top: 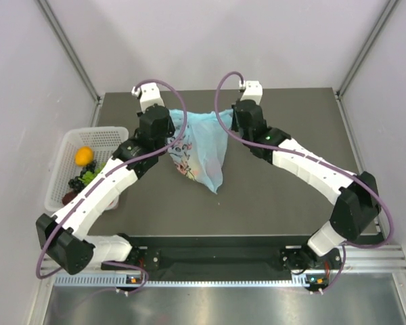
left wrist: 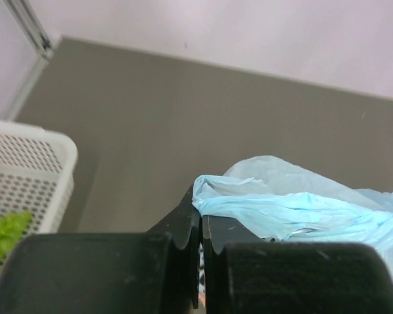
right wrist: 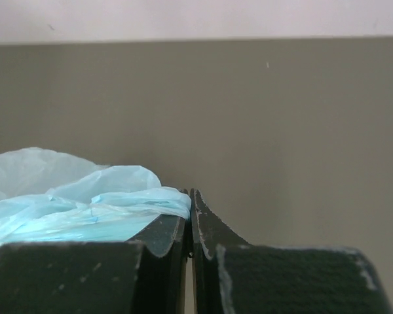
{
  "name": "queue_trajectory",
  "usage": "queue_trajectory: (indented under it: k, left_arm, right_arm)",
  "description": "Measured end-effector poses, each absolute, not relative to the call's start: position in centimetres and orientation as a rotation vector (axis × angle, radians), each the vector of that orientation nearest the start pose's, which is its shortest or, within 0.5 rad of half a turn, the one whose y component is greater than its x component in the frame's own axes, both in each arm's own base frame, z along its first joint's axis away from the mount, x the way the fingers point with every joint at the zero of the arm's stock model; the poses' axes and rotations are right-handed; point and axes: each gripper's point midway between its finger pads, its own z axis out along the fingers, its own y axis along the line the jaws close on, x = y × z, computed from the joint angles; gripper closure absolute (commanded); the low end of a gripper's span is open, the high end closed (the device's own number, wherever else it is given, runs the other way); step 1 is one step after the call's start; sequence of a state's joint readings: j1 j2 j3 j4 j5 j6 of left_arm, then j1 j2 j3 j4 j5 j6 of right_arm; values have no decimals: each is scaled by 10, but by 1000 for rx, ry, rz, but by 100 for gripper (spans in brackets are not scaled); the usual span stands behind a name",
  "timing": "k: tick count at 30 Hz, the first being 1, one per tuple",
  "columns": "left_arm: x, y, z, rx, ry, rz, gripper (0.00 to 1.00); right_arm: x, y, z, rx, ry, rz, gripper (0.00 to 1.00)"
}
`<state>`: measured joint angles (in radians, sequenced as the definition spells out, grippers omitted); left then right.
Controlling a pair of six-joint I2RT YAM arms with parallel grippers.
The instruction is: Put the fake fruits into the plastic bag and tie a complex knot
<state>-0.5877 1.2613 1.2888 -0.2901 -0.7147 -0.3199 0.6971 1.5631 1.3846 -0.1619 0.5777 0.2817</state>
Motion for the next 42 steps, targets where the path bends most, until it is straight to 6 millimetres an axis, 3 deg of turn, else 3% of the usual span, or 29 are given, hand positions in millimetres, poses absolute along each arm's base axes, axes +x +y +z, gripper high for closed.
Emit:
queue_trajectory:
  k: [6,10,17,22,29,32,39,42]
  left_arm:
    - [389,-120,253,-282,1901,-33,100]
    - [393,-126,227,-290,1937,-121,100]
    - [408,-117,233,-332,1889,-188,100]
    - [413,-106,217,-347,1921,-250,100]
    - [413,-114,217,-299,1933,-311,100]
    - [413,-117,220,-265,1926,-286,100]
    - [424,-120,251,-241,1853,-153,100]
    - [428,-122,253,-237,1845,-113,100]
  right_arm:
    - [411,216,209,51,1954,89,100]
    - [417,194,184,108,1977,88,100]
    - [429,187,192,154,1921,111,100]
    - [429,191,185,147,1915,155,100]
    - [432,185,187,144,1909,159,100]
    - [434,187,196,110,1894,140,100]
    - [437,189,231,86,1830,30,100]
    - [438,186,233,86,1826,-11,100]
